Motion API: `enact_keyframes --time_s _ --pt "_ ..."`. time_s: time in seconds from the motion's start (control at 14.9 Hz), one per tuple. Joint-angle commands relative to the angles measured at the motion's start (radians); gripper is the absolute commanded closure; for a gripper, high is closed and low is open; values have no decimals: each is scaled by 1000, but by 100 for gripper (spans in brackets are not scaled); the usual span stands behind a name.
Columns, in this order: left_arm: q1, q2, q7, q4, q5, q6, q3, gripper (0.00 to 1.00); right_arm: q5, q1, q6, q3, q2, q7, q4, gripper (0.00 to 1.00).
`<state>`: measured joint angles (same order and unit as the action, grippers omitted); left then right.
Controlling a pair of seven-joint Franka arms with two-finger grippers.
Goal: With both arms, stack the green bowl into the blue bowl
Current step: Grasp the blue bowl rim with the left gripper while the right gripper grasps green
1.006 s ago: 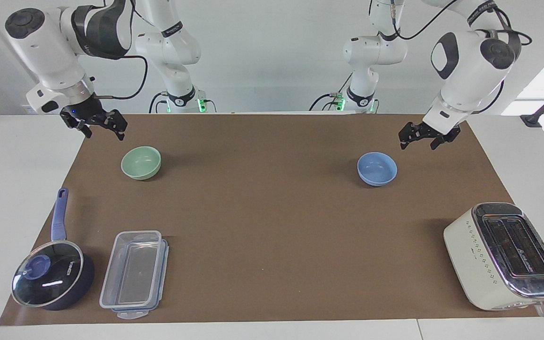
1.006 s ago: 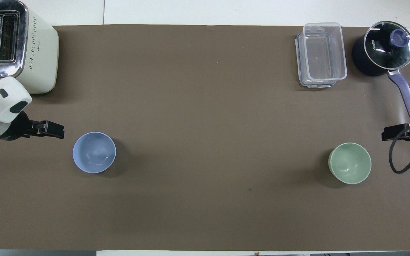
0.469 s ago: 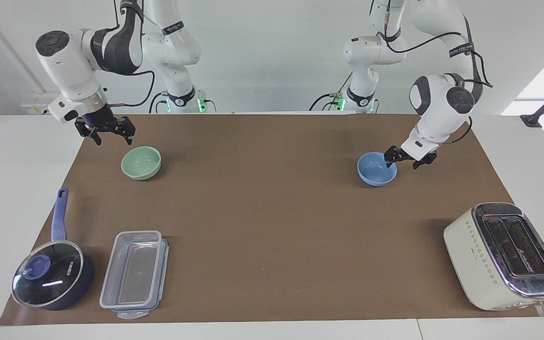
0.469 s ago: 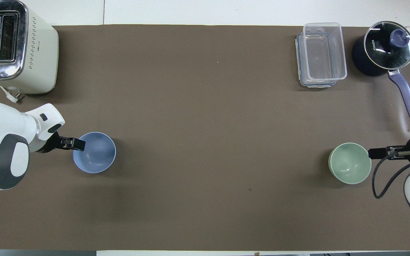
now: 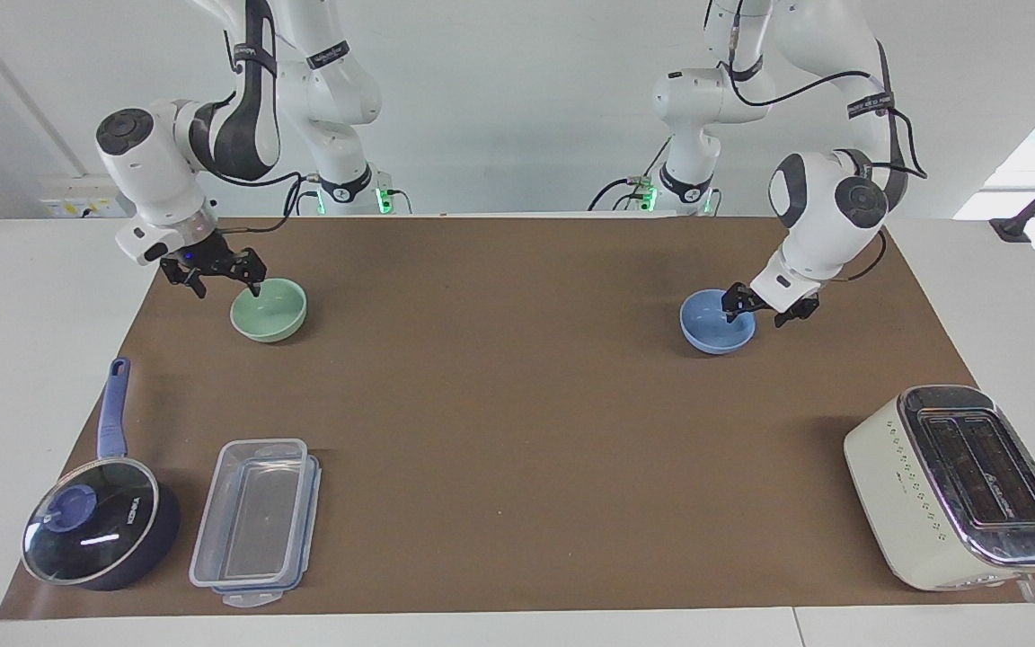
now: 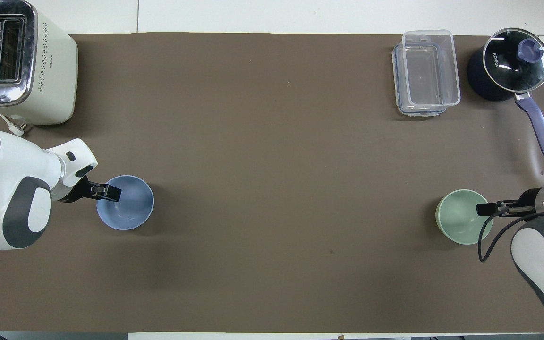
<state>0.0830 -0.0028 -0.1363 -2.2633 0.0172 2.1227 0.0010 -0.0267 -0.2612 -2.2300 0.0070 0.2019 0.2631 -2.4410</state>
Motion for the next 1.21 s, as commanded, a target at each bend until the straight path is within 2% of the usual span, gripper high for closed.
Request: enact_keyframes --time_s 0.0,0.07,0.13,0.2,0.34,0.4,0.47,0.54,0.6,0.67,0.74,0.8,1.01,1.14 --pt "26 3 -6 -33 -30 25 10 11 5 -38 -69 5 -36 59 -29 0" --pt "26 3 -6 -36 -36 26 8 16 5 -47 -74 5 -44 71 -30 1" --pt "26 3 -11 -36 -36 26 8 26 5 -49 -76 5 -45 71 -32 2" --pt "24 3 -14 -36 -36 23 10 44 5 -49 -83 5 -55 70 -35 3" --pt "15 3 -31 -36 -36 20 10 90 7 -50 -103 5 -85 65 -35 3" --pt "11 4 -43 -33 -36 20 10 100 7 -53 -106 5 -87 65 -36 4" --pt "11 6 -43 -29 -36 22 10 100 5 -53 -105 5 -87 67 -36 9" --pt "11 7 -43 -24 -36 23 10 100 5 -53 -106 5 -87 68 -41 18" --pt "9 9 -43 -19 -36 25 10 100 5 -53 -106 5 -85 74 -50 35" --pt "9 18 -42 -3 -36 19 10 100 7 -53 -102 5 -84 76 -52 58" --pt "9 33 -34 31 -36 5 10 100 5 -53 -96 5 -81 76 -53 85" --pt "11 50 -28 92 -34 -44 8 100 5 -53 -94 5 -81 74 -53 100" --pt "59 141 81 336 1 -258 -3 100 5 -52 -86 5 -81 68 -52 100" --pt "163 168 223 433 84 -338 2 100 7 -52 -53 5 -81 65 -27 100"
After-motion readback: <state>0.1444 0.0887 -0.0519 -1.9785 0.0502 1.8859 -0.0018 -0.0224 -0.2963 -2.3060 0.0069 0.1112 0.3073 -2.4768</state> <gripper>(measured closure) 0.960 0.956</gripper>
